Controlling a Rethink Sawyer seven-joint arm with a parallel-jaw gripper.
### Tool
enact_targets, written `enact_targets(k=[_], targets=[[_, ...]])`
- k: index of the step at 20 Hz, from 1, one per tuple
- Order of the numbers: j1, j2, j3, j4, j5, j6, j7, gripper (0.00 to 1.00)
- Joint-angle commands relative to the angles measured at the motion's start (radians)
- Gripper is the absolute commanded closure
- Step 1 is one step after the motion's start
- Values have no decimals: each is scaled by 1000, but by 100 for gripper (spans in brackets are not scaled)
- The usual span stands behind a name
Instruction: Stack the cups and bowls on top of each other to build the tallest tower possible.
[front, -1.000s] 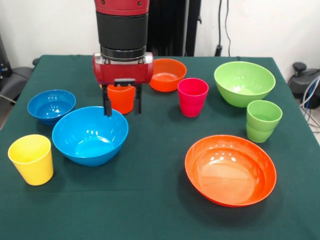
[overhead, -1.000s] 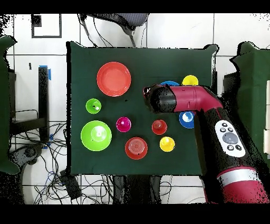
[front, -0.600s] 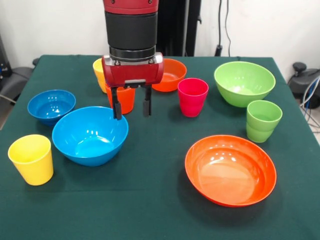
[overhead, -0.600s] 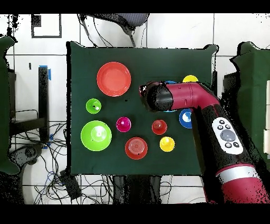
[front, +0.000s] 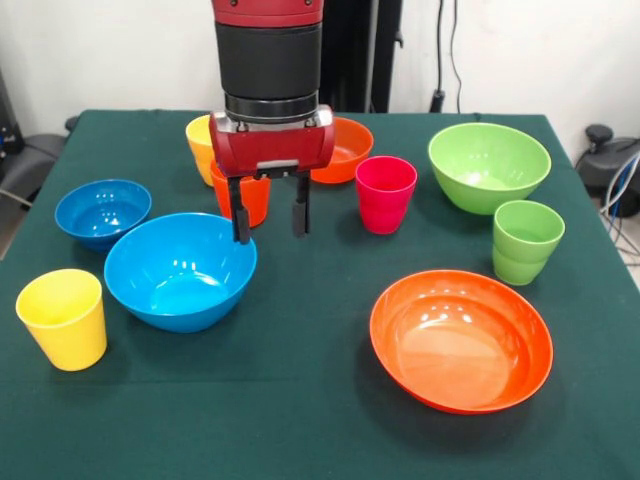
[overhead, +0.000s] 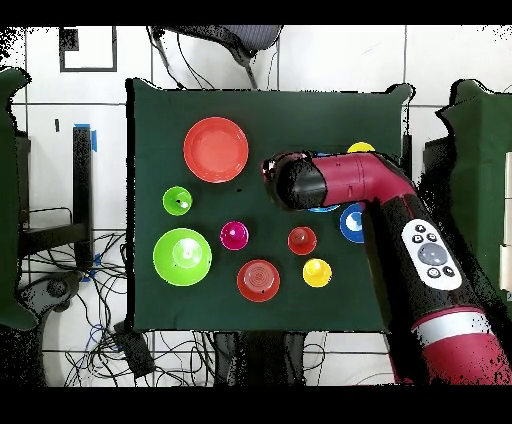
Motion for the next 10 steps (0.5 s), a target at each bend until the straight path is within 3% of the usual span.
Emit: enact_targets(k=[1,3,6,10], targets=[[-32,-15,79,67,-16,128,-238,0],[-42,-19,111,103,10,144,-242,0],[-41,12,159,102,6,233,-343,0],[24,57,124,14,-29,367,-353,0]])
